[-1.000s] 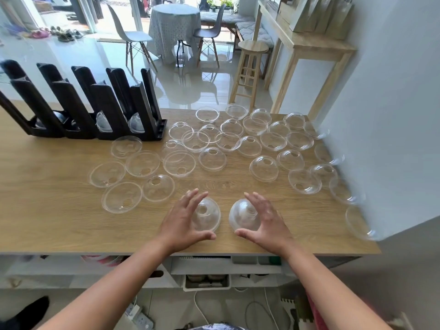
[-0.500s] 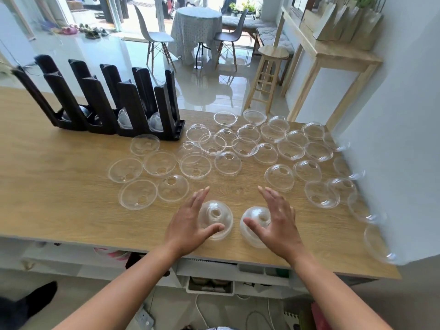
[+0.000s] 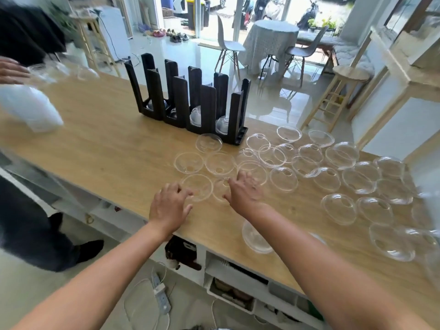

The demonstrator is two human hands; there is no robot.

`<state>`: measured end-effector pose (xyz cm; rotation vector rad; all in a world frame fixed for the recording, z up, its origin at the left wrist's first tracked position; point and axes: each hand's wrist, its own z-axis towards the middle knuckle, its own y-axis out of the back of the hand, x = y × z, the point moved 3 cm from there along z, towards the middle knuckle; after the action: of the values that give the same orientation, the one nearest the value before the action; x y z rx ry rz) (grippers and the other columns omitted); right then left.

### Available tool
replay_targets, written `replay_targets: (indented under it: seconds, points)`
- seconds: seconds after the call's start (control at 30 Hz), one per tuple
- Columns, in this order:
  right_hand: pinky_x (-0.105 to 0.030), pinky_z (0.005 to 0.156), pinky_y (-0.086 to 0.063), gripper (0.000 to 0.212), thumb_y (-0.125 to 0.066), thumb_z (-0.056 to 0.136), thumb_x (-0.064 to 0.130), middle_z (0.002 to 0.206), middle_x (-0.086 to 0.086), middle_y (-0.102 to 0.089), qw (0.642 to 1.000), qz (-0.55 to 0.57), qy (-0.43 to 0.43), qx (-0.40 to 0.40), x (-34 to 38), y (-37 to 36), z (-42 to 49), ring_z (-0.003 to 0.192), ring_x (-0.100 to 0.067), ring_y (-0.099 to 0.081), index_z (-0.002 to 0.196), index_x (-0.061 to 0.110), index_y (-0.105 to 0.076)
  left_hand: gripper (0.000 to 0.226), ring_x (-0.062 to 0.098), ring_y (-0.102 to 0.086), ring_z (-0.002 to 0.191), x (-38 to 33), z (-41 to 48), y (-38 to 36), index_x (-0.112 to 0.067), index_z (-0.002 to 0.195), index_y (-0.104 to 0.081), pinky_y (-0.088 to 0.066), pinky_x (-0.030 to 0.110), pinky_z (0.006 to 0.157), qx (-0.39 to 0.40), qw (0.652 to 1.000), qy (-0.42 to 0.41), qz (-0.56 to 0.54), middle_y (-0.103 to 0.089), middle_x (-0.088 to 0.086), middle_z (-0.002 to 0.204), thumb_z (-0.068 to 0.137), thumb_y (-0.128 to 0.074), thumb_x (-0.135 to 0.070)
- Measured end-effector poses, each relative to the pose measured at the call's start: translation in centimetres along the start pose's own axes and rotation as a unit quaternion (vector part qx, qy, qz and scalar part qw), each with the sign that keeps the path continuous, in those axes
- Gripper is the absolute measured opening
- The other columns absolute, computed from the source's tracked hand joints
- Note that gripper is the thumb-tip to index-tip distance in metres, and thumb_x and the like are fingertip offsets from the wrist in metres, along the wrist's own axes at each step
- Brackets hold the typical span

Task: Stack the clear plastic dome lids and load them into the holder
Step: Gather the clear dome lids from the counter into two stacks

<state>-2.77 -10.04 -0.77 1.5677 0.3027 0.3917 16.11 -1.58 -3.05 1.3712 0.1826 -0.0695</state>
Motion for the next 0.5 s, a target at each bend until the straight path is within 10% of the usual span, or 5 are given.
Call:
replay_targets:
  seconds: [0.5]
  points:
    - [-0.042, 0.099, -0.039, 0.034, -0.067, 0.082, 0.051, 0.12, -0.004, -0.047, 0.993, 0.113, -0.032, 0.026, 0.3, 0.0, -1.0, 0.116, -0.027, -0.045, 0.1, 0.022, -0.065, 0.01, 0.021, -0.059, 0.078, 0.4, -1.2, 2.0, -0.025, 0.086, -0.07, -0.045, 0.028, 0.045, -0.095, 0.993, -0.043, -0.048, -0.063, -0.003, 0.087, 0.08, -0.076, -0.03]
